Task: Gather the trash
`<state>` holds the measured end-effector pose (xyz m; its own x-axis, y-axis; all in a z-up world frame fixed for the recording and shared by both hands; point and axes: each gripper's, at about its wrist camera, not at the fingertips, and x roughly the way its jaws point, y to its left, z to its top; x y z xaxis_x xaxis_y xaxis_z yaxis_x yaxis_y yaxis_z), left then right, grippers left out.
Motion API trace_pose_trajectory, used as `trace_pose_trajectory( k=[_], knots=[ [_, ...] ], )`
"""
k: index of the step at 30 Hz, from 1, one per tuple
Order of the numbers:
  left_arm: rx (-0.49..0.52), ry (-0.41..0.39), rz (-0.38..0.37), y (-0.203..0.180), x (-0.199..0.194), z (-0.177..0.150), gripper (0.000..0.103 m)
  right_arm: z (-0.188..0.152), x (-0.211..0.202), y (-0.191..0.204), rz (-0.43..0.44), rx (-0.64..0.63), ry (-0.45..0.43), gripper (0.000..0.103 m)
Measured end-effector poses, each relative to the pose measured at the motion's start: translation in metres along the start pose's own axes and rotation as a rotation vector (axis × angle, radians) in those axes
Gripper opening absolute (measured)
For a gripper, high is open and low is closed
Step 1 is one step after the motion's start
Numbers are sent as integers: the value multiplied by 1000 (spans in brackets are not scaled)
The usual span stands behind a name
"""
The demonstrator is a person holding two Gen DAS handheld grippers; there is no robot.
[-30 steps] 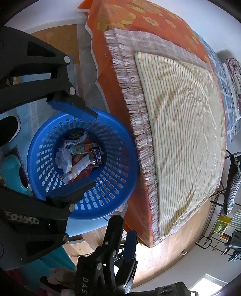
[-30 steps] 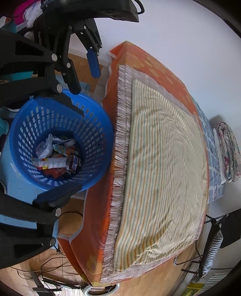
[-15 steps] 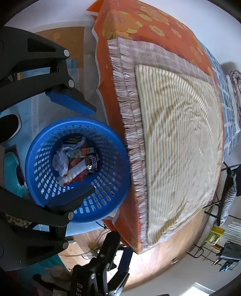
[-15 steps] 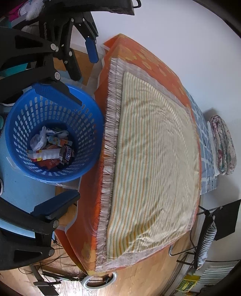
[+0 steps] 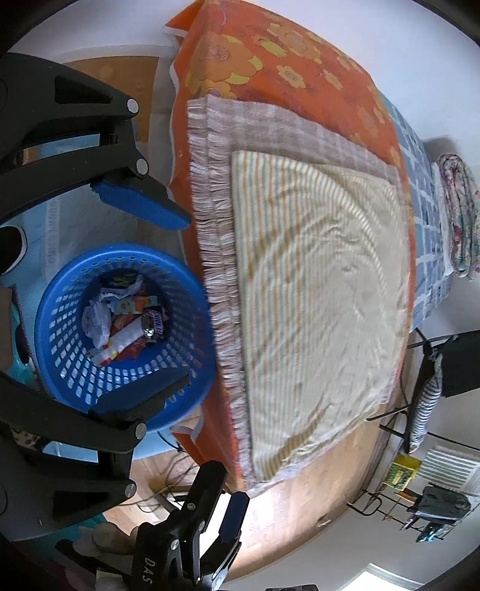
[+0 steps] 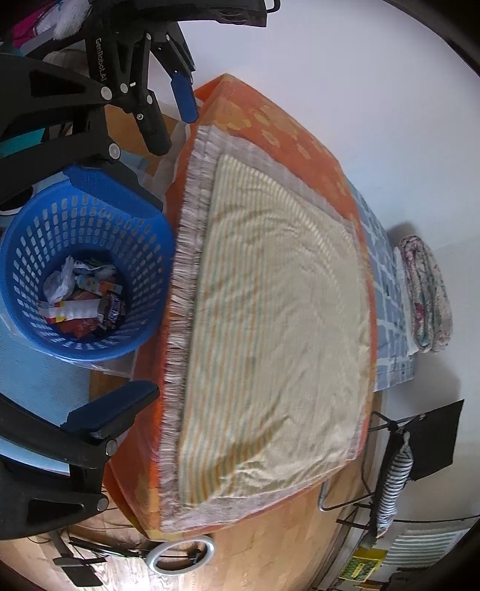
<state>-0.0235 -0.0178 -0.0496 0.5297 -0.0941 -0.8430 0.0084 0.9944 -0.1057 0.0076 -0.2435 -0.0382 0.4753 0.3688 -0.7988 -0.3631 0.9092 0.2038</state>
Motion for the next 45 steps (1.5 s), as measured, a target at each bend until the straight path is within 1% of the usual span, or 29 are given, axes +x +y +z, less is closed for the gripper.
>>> trace_pose_trajectory(
  k=[4, 9, 15, 19, 21, 23, 26, 27, 31, 35, 38, 40, 43, 45],
  knots=[
    [-14, -51, 3, 1, -15, 13, 80, 16, -11, 0, 23, -1, -44, 91],
    [-16, -122, 11, 2, -34, 32, 80, 33, -24, 6, 35, -30, -109, 100],
    [-28, -195, 15, 8, -54, 52, 80, 52, -35, 11, 31, -55, -179, 101],
    [-27, -249, 31, 11, -68, 62, 81, 64, -38, 10, 47, -51, -216, 101],
    [-22, -288, 48, 12, -75, 63, 90, 69, -41, 10, 53, -51, -243, 103],
    [-22, -338, 66, 14, -82, 63, 96, 70, -43, 10, 58, -50, -270, 103],
    [-18, -401, 114, 17, -88, 60, 100, 73, -42, 10, 71, -46, -280, 103],
    [-19, -406, 126, 18, -88, 59, 100, 73, -41, 9, 73, -45, -280, 103],
    [-36, -394, 108, 22, -87, 58, 100, 74, -42, 11, 64, -51, -297, 103],
    [-55, -396, 110, 24, -88, 57, 100, 73, -41, 12, 60, -38, -300, 103],
    [-82, -381, 112, 26, -87, 58, 101, 72, -39, 11, 65, -21, -292, 103],
    [-101, -372, 100, 26, -85, 57, 101, 69, -40, 11, 70, -18, -293, 103],
    [-112, -361, 98, 26, -83, 57, 102, 67, -42, 13, 53, -36, -298, 103],
    [-101, -355, 99, 23, -81, 57, 102, 65, -43, 13, 40, -47, -304, 103]
  ],
)
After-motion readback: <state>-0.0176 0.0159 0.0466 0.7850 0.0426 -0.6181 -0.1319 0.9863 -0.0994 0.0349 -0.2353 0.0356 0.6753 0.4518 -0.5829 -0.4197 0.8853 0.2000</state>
